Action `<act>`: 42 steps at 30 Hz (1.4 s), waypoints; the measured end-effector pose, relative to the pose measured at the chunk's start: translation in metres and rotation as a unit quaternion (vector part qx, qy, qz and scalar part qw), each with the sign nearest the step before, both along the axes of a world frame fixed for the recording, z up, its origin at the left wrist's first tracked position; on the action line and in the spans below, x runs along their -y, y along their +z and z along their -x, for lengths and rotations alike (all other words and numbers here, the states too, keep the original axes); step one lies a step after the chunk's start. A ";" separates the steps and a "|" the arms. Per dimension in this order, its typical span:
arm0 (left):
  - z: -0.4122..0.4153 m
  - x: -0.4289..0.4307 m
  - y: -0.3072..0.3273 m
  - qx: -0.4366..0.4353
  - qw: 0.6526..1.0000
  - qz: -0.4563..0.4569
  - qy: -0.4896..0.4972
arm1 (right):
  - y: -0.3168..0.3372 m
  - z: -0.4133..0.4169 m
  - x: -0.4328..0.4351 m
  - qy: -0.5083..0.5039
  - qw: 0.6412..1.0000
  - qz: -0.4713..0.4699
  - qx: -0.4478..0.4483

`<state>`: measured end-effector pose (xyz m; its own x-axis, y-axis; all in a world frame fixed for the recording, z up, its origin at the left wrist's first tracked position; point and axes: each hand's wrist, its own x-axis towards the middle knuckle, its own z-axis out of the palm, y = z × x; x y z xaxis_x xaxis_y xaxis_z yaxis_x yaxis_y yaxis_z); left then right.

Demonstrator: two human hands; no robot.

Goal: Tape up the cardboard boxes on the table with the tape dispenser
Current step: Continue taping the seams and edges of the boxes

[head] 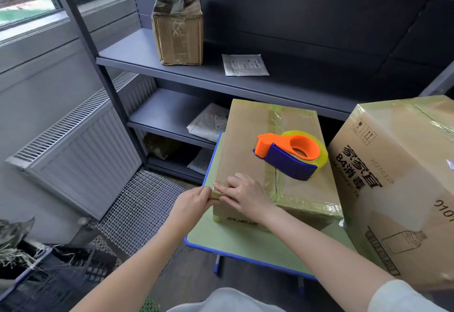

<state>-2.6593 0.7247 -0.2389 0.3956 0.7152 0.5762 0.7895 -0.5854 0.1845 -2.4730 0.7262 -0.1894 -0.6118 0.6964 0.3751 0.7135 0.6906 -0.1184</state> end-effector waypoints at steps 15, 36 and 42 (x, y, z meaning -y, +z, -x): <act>-0.068 -0.002 0.024 -0.137 0.988 -0.056 -0.052 | 0.016 -0.084 0.026 -0.059 0.988 0.035 0.136; -0.147 0.012 0.023 -0.126 0.980 -0.110 -0.107 | 0.018 -0.137 0.046 -0.137 0.962 0.124 0.203; -0.153 0.019 0.022 -0.140 0.981 -0.108 -0.075 | 0.025 -0.141 0.049 -0.118 0.968 0.143 0.171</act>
<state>-2.5063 0.7055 -0.2172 0.6517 0.5100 0.5614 0.6930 -0.7012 -0.1674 -2.3317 0.6772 -0.1641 -0.4780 0.8769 -0.0500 0.8782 0.4781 -0.0098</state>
